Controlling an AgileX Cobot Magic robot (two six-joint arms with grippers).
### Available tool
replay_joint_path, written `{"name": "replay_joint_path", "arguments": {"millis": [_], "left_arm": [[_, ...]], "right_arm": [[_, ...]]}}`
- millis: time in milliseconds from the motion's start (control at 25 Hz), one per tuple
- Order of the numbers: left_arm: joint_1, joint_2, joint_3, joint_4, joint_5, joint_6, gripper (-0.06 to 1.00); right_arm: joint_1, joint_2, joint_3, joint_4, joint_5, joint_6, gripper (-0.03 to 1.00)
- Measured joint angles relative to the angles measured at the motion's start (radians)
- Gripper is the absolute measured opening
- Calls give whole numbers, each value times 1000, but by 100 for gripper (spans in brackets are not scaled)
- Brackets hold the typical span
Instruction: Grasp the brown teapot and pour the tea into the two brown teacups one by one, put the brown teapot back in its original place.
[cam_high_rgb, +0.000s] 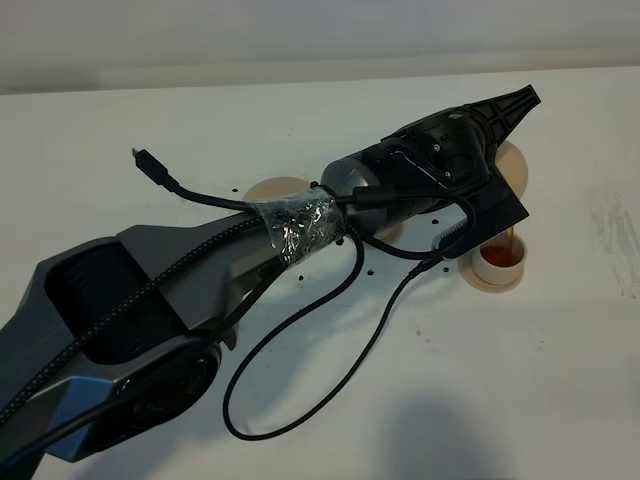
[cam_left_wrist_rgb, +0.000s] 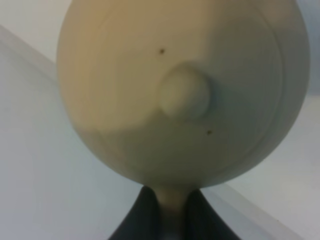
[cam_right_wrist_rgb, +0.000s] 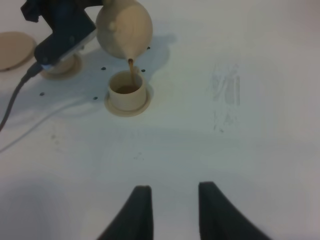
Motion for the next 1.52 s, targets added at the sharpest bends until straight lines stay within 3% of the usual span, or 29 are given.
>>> {"name": "replay_joint_path", "arguments": {"millis": [1520], "left_arm": [[0,14,0,56,-21,2,8]], "right_arm": [[0,0,0,0,0,0,22]]}}
